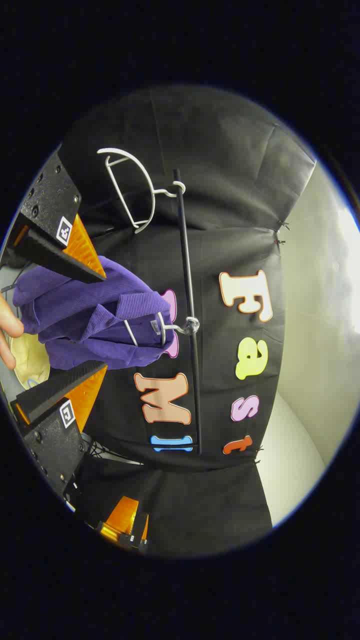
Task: Grasp the clothes on the hanger with both hands and then place them into the laundry hamper below.
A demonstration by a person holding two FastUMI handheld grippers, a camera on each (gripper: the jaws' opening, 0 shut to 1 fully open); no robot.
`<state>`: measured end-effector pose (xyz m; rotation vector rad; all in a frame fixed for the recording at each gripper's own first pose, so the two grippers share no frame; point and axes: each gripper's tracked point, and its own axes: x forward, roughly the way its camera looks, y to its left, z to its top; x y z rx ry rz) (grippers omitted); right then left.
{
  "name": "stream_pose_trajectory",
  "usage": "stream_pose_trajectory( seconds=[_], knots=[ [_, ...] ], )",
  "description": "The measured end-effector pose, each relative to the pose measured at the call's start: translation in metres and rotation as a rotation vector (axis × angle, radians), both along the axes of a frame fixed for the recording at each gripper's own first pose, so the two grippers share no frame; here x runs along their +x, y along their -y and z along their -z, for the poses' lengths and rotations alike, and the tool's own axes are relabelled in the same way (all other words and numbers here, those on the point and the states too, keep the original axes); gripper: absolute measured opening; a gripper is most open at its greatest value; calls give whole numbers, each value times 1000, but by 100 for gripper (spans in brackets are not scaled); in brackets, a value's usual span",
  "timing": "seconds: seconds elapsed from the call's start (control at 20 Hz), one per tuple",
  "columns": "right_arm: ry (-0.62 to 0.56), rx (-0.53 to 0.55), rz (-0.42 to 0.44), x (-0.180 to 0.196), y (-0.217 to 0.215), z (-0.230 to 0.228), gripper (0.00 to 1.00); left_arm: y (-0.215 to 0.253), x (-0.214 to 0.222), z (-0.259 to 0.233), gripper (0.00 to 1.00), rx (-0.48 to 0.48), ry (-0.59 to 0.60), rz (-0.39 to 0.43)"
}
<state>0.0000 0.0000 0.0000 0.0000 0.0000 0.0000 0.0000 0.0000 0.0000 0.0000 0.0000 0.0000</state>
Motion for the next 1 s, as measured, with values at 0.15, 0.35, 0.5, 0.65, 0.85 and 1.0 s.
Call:
stream_pose_trajectory(
  seconds=[0.15, 0.35, 0.5, 0.65, 0.85, 1.0],
  knots=[
    [-17, -28, -13, -10, -3, 6, 98, 7, -5, 7, 96, 1, -1, 0],
    [-19, -6, -36, -21, -9, 6, 98, 20, -16, 11, 96, 11, -6, 11],
    [-19, 4, -50, -27, -6, 6, 98, 26, -22, 13, 99, 12, -2, 1],
    [-9, 26, -78, -27, -6, 5, 98, 30, -21, 16, 99, 17, 4, -30],
    [-21, 55, -121, -7, -14, 21, 98, 32, -5, 37, 96, 6, 6, -99],
    [-60, 81, -138, 18, -25, 46, 98, 35, 15, 63, 96, 20, -22, -122]
  ],
)
